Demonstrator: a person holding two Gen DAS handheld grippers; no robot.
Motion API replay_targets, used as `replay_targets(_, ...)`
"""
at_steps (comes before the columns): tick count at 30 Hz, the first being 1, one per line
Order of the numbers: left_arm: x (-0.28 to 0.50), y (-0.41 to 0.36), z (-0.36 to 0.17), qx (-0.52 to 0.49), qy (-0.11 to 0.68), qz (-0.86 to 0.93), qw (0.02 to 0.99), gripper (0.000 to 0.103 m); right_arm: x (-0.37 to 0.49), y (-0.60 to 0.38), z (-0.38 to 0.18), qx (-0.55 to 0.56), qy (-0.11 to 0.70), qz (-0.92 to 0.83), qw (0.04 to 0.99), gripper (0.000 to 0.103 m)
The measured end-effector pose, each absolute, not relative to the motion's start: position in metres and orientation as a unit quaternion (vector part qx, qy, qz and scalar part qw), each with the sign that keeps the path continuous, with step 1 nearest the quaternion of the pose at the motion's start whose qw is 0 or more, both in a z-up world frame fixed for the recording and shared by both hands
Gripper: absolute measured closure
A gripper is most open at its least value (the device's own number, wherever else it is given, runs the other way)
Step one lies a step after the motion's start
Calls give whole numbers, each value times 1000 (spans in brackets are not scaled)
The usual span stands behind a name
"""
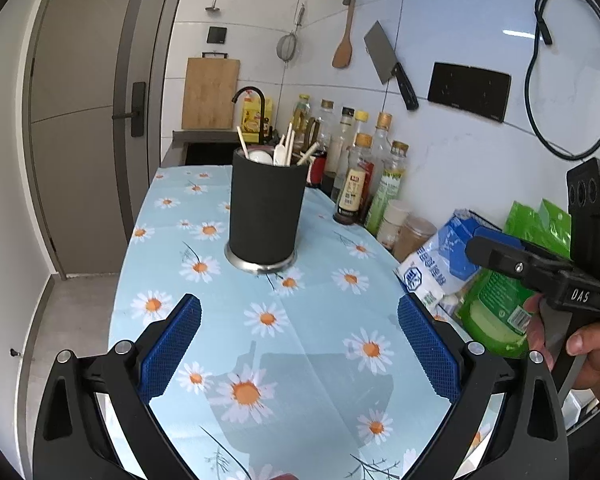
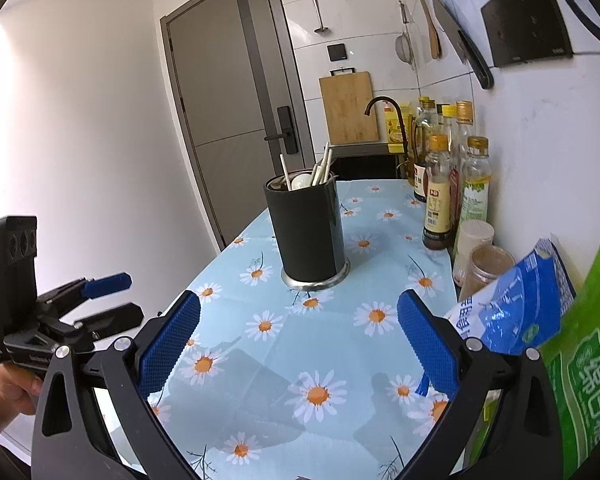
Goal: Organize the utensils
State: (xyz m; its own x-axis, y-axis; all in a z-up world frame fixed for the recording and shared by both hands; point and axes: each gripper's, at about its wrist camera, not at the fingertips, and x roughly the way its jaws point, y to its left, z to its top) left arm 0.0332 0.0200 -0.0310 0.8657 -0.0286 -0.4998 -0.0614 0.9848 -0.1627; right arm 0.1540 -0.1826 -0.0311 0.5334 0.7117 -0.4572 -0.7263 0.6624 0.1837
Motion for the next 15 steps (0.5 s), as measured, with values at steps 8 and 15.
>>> replay_targets(8, 31, 10, -38, -88, 266, 12, 960, 7, 151, -192, -44, -20, 263, 406, 875, 5)
replay_targets(15, 29, 9, -40, -90, 270, 18, 958, 7, 148, -192, -48, -22, 266, 407, 874, 5)
